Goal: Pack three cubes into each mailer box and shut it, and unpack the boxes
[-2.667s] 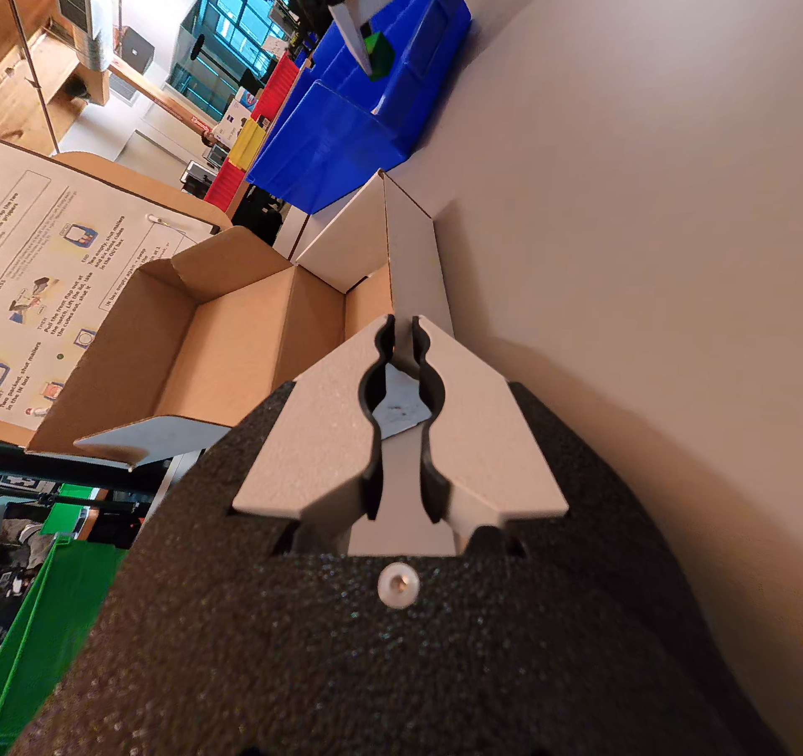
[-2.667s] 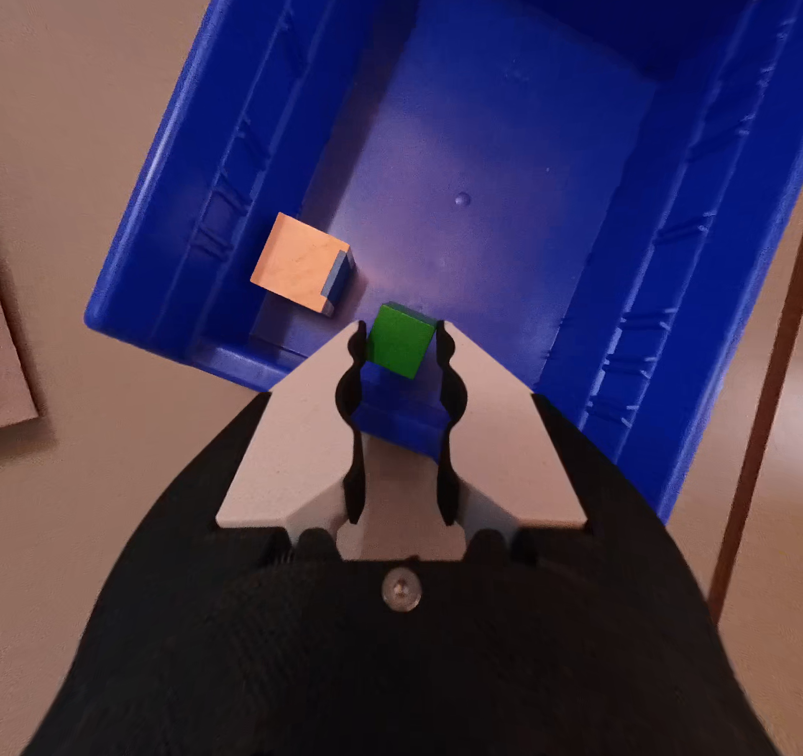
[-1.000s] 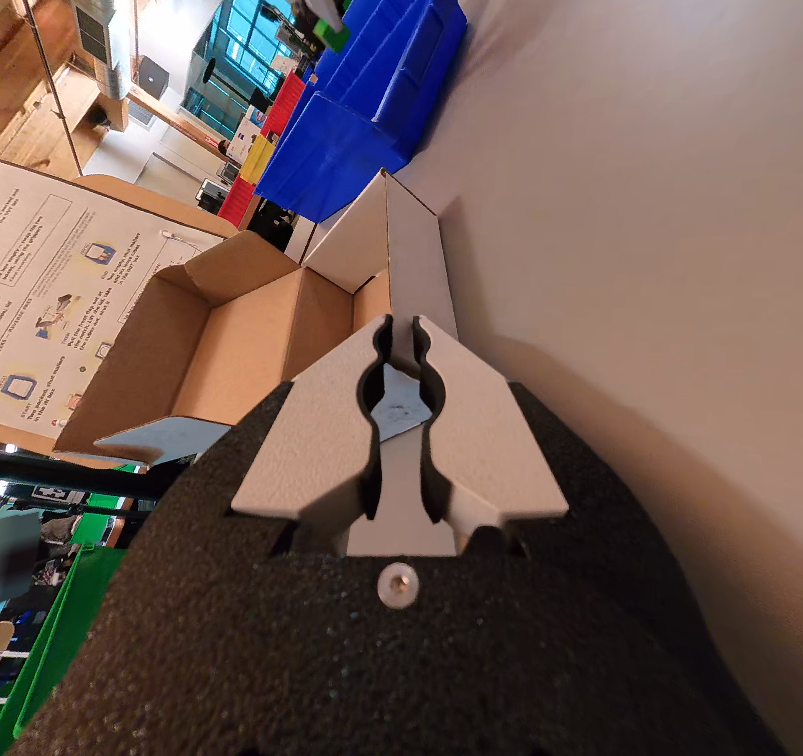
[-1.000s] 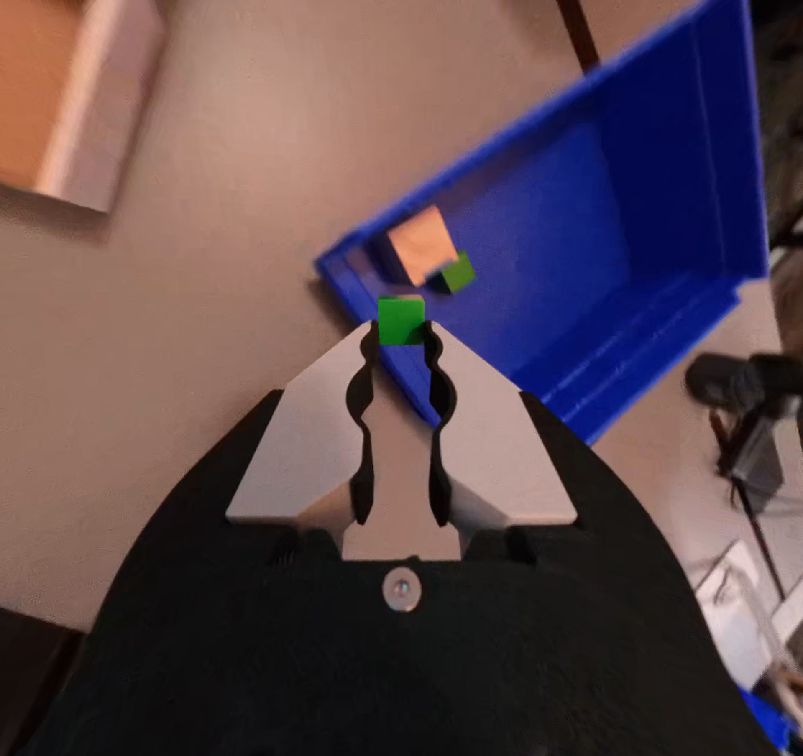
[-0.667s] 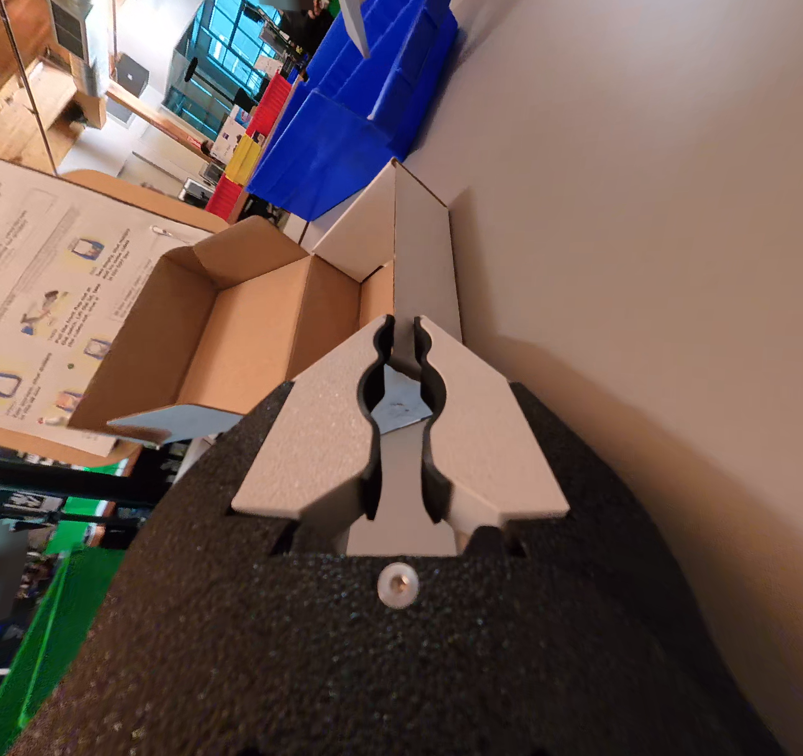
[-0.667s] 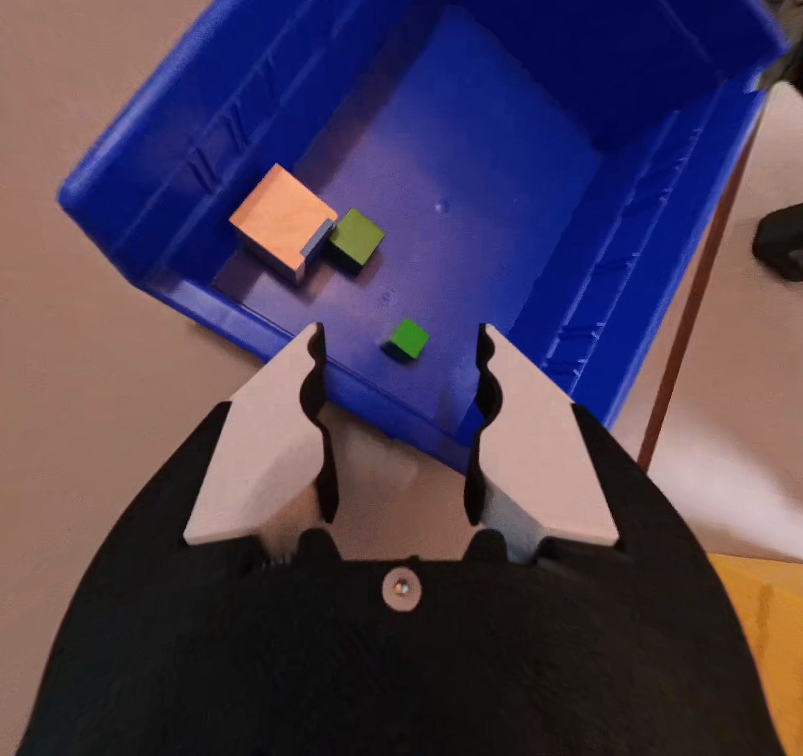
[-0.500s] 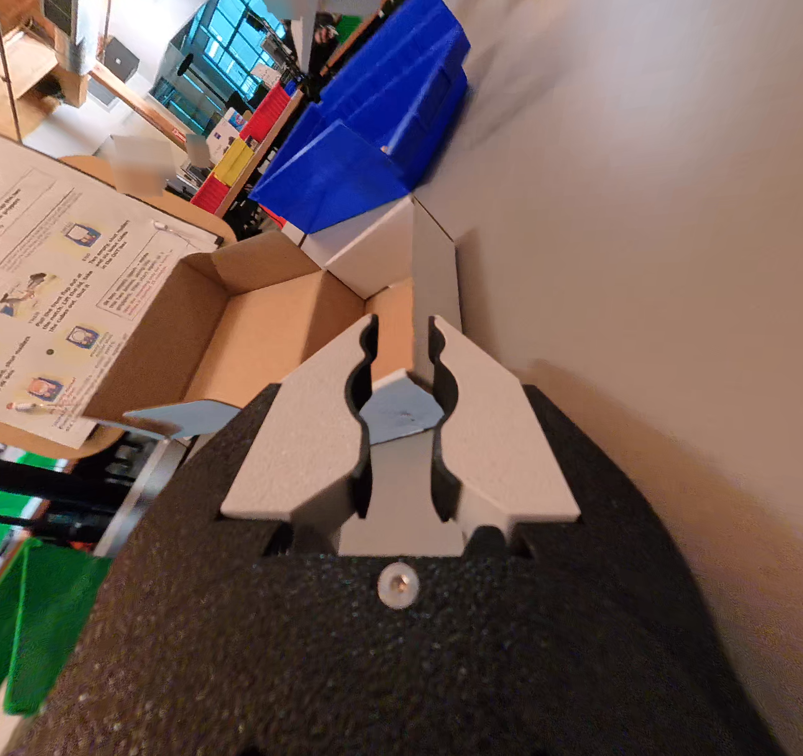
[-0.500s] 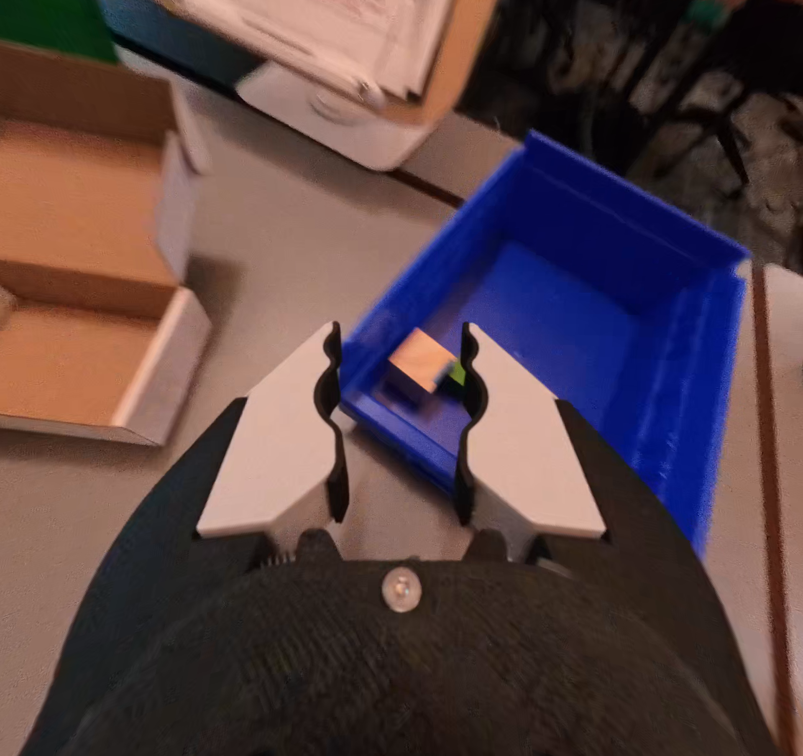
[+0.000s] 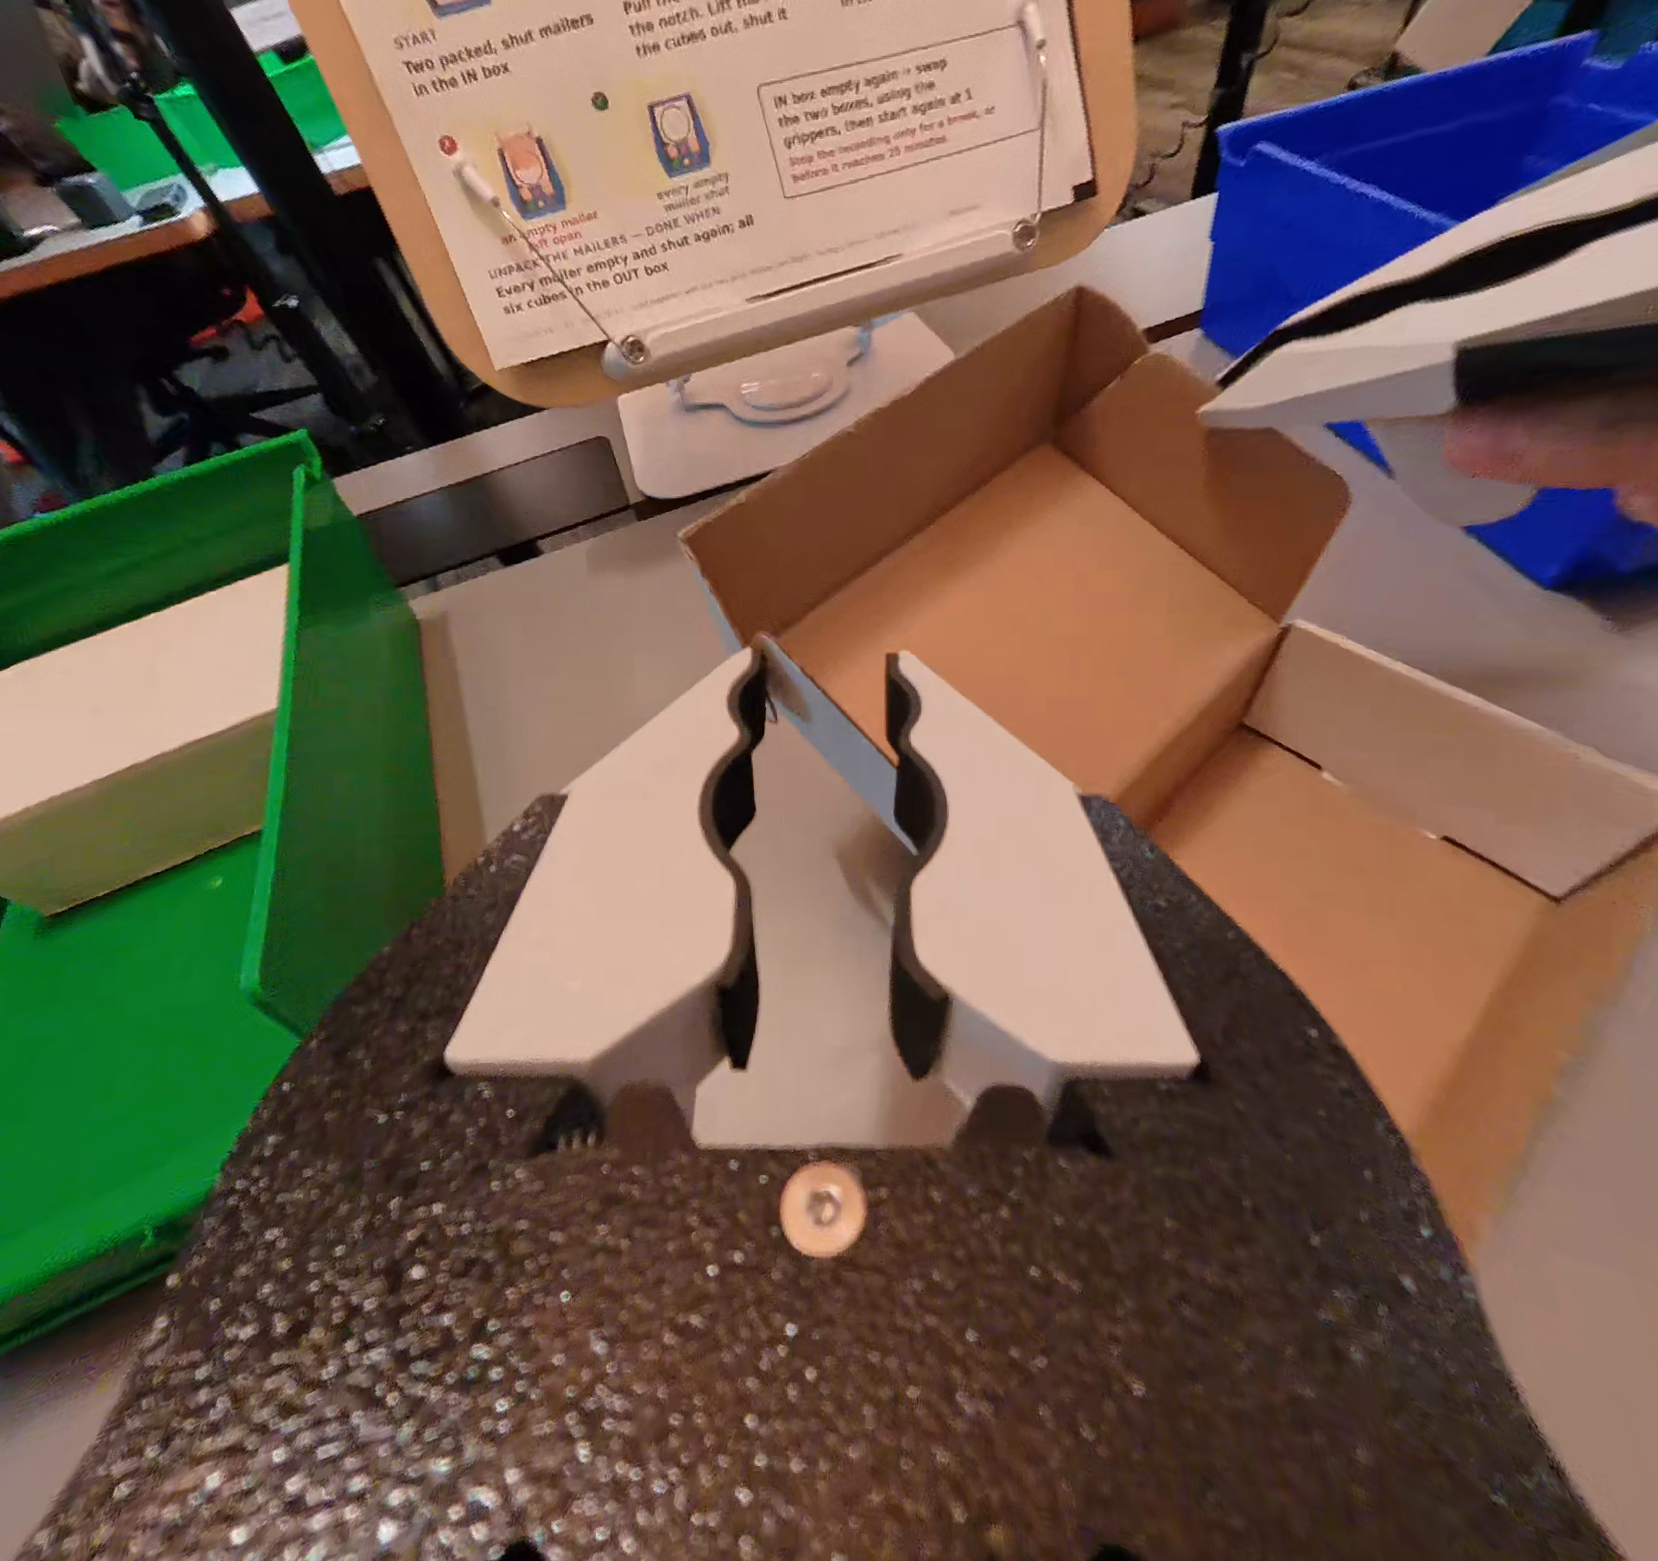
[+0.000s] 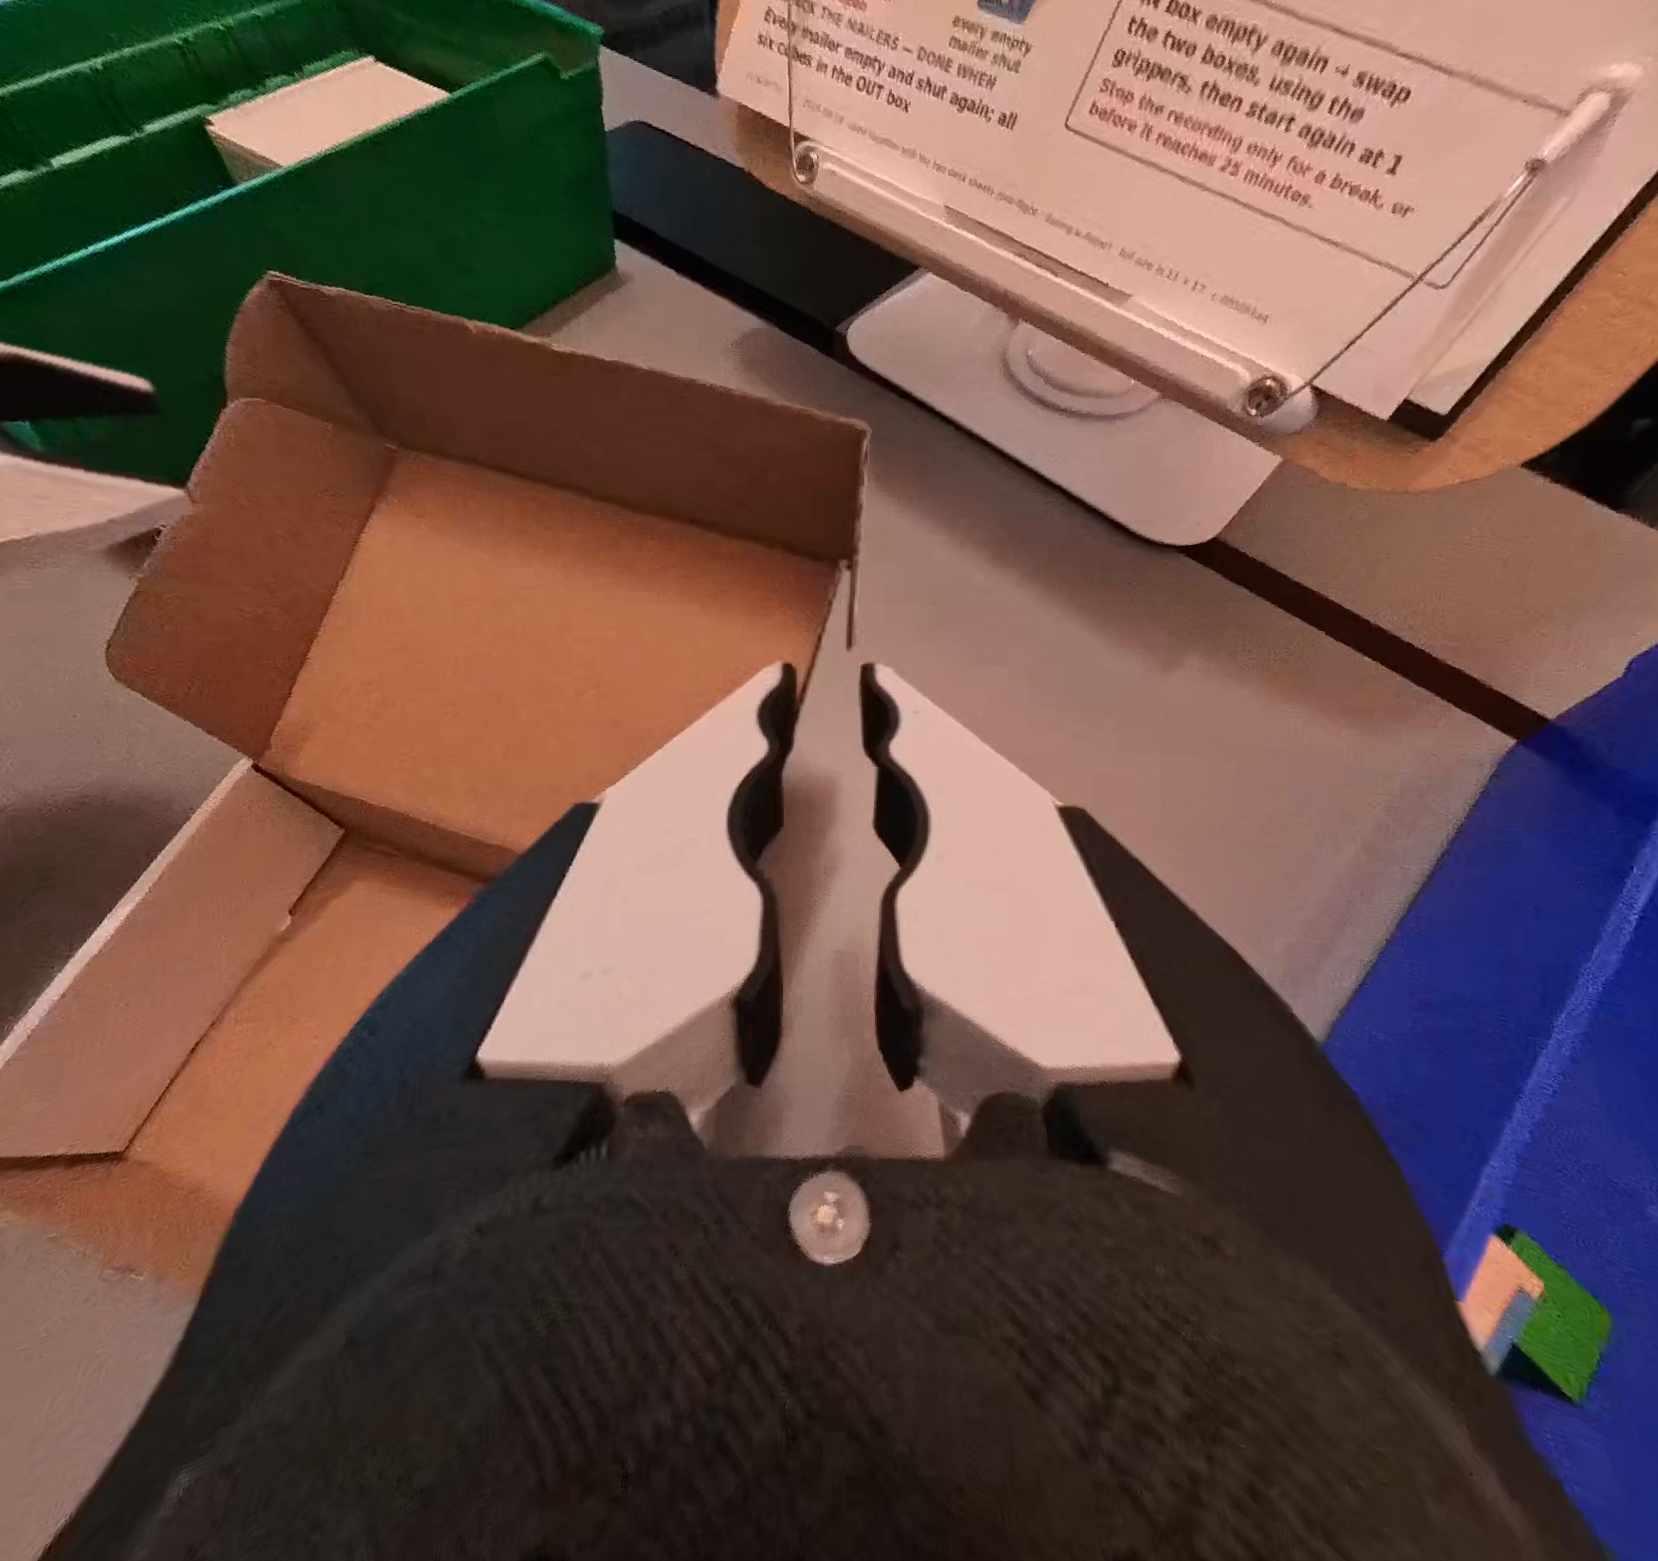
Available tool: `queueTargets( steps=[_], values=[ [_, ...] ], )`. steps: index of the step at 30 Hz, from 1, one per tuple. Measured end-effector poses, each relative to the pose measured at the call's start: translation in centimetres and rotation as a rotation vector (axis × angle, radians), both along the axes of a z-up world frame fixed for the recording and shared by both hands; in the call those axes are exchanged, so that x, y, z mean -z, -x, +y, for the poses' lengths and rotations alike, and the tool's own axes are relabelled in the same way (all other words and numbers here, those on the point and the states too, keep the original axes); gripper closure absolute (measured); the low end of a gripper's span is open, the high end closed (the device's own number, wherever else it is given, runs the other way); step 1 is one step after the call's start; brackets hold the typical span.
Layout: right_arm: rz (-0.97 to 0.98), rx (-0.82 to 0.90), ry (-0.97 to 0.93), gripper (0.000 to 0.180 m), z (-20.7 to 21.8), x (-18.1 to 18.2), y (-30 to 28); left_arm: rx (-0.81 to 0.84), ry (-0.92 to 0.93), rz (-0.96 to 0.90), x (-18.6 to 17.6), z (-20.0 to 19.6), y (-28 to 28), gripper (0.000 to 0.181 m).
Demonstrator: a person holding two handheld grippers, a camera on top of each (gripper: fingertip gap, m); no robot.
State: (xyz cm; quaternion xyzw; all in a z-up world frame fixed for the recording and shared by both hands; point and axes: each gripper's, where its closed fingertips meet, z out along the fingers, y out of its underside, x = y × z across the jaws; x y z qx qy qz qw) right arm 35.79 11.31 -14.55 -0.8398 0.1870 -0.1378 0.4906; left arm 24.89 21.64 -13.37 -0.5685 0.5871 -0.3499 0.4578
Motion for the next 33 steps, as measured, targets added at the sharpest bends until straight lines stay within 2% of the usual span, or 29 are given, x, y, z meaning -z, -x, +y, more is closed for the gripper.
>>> queueTargets(
  steps=[1, 2, 7, 12, 17, 21, 24, 28, 33],
  values=[
    [-0.045, 0.003, -0.012, 0.177, 0.2, -0.3, 0.0, -0.013, -0.006, 0.018, 0.4, 0.0, -0.3, 0.158],
    [-0.081, 0.005, -0.022, 0.178, 0.3, -0.5, 0.2, -0.014, -0.004, 0.045, 1.0, -0.1, -0.5, 0.160],
    [-0.174, 0.011, -0.029, 0.178, 0.0, -0.8, 1.2, -0.060, -0.026, 0.031, 1.6, -0.1, -0.8, 0.169],
    [-0.138, 0.031, -0.204, 0.178, 0.2, -1.5, 2.9, -0.104, -0.165, -0.114, 0.2, 0.1, -0.2, 0.171],
    [-0.235, 0.088, -0.287, 0.178, -1.6, -1.9, 5.7, -0.094, -0.357, -0.254, -0.1, -1.4, 2.1, 0.172],
    [-0.304, 0.124, -0.338, 0.178, -3.3, -2.2, 8.1, -0.085, -0.358, -0.330, -0.4, -2.9, 4.1, 0.173],
    [-0.315, 0.138, -0.348, 0.178, -4.3, -1.8, 9.8, -0.081, -0.386, -0.329, -0.2, -3.8, 5.1, 0.174],
    [-0.290, 0.141, -0.296, 0.179, -5.7, -0.1, 11.5, -0.071, -0.290, -0.284, 1.0, -5.0, 6.4, 0.175],
    [-0.289, 0.135, -0.206, 0.180, -7.2, 1.9, 12.6, -0.056, -0.372, -0.173, 3.1, -5.7, 7.7, 0.175]
  ],
)
